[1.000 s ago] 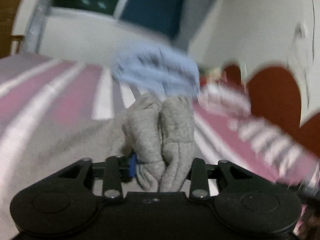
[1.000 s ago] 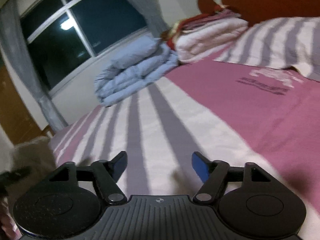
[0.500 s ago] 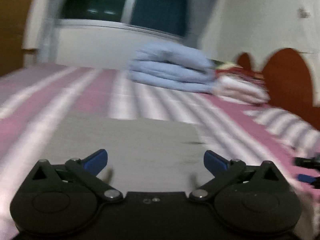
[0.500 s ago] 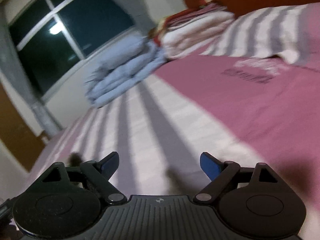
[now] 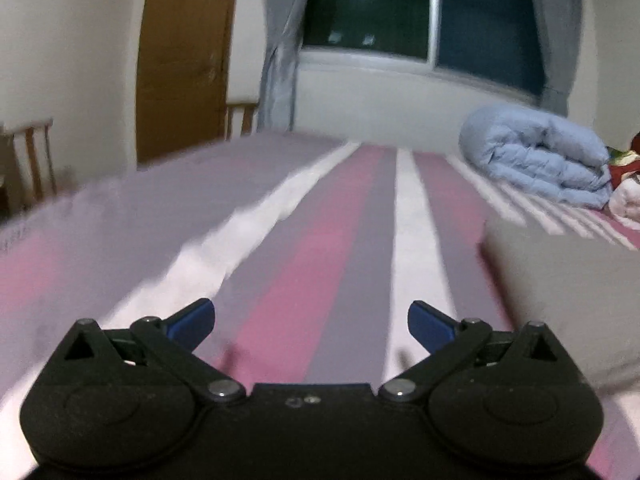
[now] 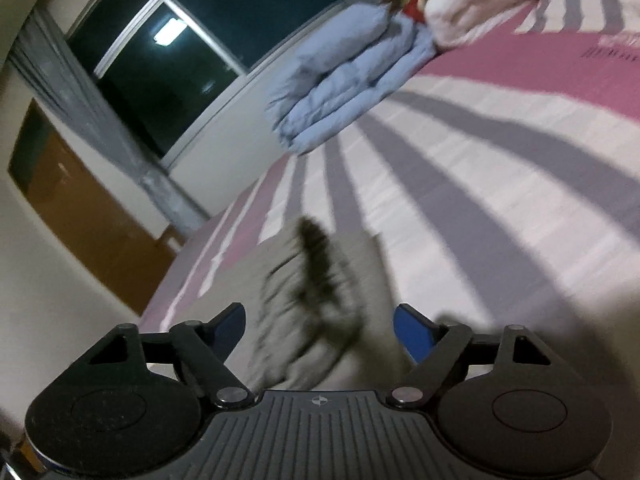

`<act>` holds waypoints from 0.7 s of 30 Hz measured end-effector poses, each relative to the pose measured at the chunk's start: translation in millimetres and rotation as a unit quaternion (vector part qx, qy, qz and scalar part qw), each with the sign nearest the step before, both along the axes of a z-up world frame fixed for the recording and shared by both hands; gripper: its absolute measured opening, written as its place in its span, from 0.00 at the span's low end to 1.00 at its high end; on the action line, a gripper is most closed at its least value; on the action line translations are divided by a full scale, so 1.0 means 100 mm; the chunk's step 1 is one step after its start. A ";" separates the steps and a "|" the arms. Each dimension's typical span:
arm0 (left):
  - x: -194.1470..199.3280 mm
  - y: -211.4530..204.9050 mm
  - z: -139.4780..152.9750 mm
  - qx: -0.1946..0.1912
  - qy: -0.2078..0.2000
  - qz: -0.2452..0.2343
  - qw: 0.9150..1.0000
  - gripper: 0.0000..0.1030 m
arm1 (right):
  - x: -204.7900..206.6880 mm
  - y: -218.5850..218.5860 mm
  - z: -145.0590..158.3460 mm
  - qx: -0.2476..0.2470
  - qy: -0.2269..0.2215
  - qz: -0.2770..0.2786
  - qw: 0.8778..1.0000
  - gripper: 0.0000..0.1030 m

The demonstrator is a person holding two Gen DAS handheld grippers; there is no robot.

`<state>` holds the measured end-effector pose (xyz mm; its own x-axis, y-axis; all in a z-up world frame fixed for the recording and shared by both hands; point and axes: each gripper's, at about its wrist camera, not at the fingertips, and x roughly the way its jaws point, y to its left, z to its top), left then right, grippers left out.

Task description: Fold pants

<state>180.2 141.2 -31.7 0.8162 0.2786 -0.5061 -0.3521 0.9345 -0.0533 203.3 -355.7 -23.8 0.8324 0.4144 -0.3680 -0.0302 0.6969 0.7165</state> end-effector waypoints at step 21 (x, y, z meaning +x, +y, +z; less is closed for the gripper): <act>0.01 0.34 -0.18 -0.065 0.033 0.038 0.997 0.94 | 0.17 0.48 0.09 -0.041 0.005 -0.013 0.999 0.45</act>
